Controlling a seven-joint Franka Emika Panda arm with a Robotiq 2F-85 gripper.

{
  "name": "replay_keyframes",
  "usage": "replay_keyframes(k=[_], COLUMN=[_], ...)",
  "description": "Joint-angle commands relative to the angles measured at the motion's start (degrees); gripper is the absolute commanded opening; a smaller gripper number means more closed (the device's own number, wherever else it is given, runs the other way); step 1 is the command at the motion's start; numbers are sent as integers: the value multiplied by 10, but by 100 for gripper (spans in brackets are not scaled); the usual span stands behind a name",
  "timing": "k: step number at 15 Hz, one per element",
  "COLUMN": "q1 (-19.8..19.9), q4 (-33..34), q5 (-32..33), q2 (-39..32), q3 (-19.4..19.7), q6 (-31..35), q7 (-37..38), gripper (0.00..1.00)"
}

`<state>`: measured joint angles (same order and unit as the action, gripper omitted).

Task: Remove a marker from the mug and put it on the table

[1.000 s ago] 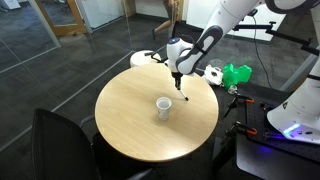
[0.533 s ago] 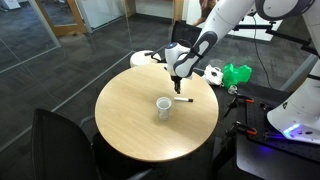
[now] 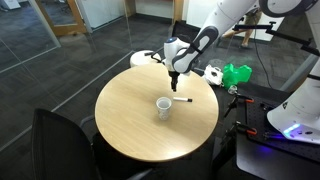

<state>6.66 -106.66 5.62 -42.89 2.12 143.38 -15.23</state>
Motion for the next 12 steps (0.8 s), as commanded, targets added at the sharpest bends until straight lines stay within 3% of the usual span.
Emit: replay_keyframes(k=[1, 9, 10, 12], q1=[-2, -23, -14, -18], q4=[-89, -233, -181, -206], q5=[1, 34, 19, 20], q2=[110, 308, 257, 288], q3=[7, 13, 9, 9], q6=[22, 24, 5, 5], q7=[31, 54, 34, 34], gripper=[100, 100, 100, 100])
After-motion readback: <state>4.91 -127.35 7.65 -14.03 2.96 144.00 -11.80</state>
